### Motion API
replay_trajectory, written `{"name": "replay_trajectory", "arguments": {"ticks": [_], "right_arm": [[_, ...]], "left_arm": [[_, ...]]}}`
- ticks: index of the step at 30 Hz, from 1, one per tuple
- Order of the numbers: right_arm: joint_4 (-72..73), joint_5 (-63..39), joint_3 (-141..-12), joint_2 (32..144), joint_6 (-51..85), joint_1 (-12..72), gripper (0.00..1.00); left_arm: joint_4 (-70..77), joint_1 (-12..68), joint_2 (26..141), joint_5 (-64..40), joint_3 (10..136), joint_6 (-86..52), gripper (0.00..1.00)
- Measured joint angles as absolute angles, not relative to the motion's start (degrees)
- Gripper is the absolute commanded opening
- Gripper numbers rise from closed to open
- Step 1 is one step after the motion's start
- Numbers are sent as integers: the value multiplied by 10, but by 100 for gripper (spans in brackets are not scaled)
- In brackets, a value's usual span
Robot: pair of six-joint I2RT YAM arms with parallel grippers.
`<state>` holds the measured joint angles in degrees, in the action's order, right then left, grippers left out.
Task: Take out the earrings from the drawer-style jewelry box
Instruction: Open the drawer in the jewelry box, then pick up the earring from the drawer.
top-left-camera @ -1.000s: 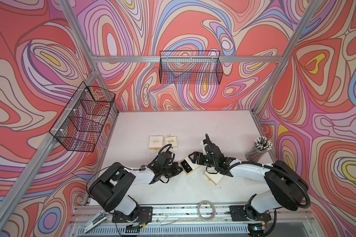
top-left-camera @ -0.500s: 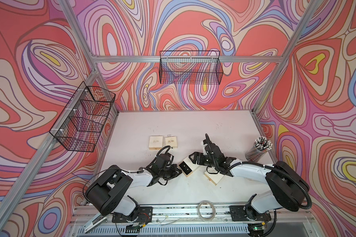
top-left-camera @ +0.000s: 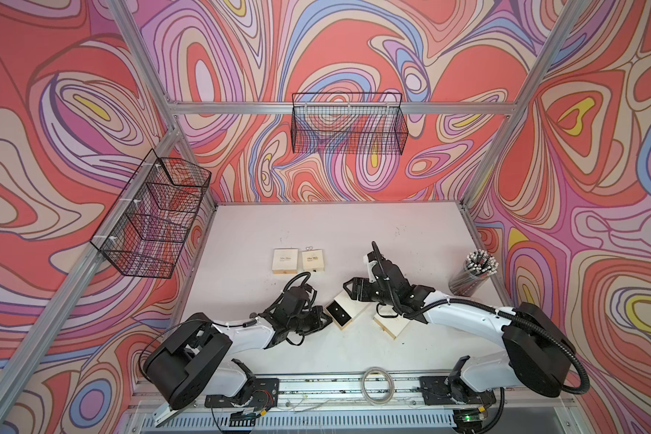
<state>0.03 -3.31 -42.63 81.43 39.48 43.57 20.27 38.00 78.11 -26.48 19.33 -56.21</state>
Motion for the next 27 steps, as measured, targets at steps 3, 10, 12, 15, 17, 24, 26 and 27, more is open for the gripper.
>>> {"name": "replay_trajectory", "arguments": {"ticks": [3,10,12,15,17,24,26,27], "right_arm": [[-18,-24,-437,814,388,454,74],[-63,-2,-472,814,372,501,56],[-74,3,-479,815,368,513,49],[-85,9,-490,823,367,533,42],[-88,12,-498,837,366,545,36],[-104,22,-516,908,370,567,20],[-110,27,-519,921,372,569,20],[-114,30,-519,924,374,569,20]], "left_arm": [[188,380,763,-260,191,-562,25],[88,380,639,-230,180,-555,42],[41,380,577,-211,180,-548,51],[-51,378,465,-169,187,-530,67],[-104,374,400,-145,196,-515,77],[-211,345,301,-120,239,-456,90],[-226,344,305,-119,249,-445,90],[-234,344,310,-119,254,-439,90]]}}
